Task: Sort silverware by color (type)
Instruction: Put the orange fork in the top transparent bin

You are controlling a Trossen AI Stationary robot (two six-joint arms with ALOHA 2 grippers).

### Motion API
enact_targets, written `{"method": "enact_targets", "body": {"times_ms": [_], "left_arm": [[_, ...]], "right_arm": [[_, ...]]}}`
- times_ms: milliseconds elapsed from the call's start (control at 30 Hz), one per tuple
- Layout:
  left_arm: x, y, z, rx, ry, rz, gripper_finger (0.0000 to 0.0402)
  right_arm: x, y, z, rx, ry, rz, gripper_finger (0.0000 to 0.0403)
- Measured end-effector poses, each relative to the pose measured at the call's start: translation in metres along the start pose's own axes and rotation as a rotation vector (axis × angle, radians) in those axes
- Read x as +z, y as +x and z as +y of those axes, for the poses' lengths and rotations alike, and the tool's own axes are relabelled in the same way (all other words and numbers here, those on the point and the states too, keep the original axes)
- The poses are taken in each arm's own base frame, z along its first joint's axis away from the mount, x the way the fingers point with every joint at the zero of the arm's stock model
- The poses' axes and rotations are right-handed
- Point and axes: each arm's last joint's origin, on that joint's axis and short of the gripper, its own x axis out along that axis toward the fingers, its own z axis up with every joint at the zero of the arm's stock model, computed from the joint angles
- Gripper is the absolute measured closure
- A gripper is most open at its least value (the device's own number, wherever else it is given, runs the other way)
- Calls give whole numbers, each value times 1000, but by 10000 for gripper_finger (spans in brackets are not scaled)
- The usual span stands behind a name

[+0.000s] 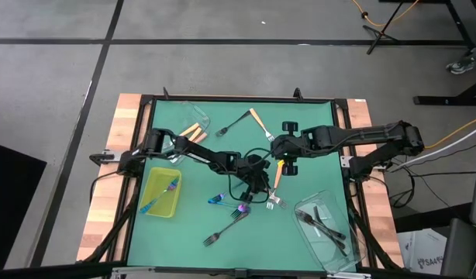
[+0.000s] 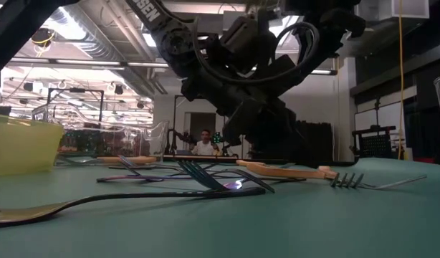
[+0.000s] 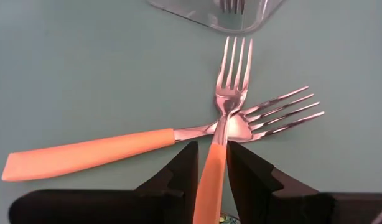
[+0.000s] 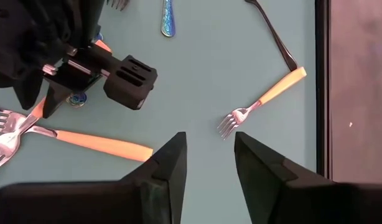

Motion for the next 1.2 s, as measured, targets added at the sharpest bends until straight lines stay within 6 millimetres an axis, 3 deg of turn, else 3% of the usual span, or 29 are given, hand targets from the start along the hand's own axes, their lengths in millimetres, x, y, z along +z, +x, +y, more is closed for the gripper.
{"method": "enact_targets", "body": {"times_ms": [500, 1200], "left_arm": [[-13, 5, 1, -5, -31, 70, 324], [-12, 5, 0, 5, -24, 65, 329]], "right_arm": [[0, 0, 0, 0, 0, 0, 278], [0, 0, 0, 0, -1, 1, 278]]}}
